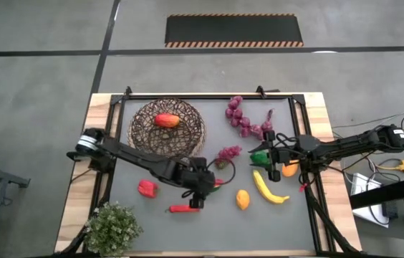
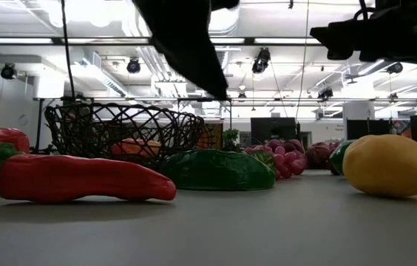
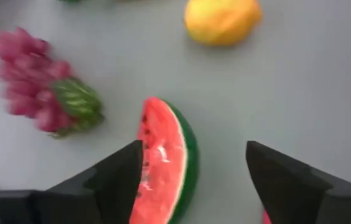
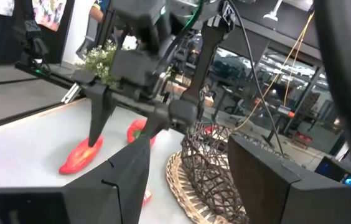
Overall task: Build produce basket
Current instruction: Put the watermelon into the wire basket
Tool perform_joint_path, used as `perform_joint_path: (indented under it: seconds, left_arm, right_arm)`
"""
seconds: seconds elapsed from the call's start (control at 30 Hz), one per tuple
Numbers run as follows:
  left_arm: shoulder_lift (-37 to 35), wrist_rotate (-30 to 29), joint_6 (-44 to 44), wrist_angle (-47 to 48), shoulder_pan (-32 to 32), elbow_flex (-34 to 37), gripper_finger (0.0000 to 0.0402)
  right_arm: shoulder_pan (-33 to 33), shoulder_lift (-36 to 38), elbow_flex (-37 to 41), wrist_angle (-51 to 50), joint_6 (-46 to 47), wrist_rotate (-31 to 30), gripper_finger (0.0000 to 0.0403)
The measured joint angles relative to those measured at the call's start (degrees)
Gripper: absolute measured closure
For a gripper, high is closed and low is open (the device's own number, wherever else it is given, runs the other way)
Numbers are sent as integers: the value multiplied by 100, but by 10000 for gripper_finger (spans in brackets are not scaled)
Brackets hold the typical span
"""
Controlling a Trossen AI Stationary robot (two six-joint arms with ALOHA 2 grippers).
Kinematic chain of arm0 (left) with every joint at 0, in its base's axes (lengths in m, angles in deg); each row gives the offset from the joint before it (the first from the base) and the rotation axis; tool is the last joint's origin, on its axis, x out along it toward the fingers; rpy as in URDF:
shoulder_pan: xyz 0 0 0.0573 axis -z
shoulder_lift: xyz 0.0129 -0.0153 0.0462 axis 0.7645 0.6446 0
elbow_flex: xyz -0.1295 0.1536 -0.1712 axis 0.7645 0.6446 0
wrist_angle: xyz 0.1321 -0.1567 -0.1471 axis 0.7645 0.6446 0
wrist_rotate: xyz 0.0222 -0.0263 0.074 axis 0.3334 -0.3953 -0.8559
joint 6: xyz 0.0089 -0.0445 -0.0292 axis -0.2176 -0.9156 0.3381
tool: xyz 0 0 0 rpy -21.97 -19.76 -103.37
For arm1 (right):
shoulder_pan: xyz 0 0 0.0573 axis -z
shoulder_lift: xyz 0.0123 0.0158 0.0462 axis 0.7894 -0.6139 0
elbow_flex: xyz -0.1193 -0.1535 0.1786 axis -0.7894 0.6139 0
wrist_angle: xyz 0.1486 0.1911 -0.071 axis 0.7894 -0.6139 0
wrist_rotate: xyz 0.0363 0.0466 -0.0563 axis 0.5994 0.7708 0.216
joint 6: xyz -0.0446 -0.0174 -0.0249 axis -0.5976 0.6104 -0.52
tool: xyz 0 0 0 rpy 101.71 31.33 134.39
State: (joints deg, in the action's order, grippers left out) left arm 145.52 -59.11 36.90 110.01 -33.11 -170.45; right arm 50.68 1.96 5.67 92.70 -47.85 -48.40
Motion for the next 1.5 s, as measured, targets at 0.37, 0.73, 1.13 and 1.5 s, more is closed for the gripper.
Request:
perform_joint_path:
  seconds: [0.37,0.73,1.13,1.5]
  left_arm:
    - [741,345,52,-79,-207,69,148]
    - [859,388,-58,-201,-244,66,219]
    - [846,467,-198,-218,-253,106,366]
    - [211,323,4,-168,-255,11,363]
  right_arm:
    - [0,-4,24,-177,275,-3,202]
    - [0,-74,28,-194,349,-43,202]
    - [0,-72,28,-205,348,-47,202]
    - [0,-72,28,-255,347,-47,202]
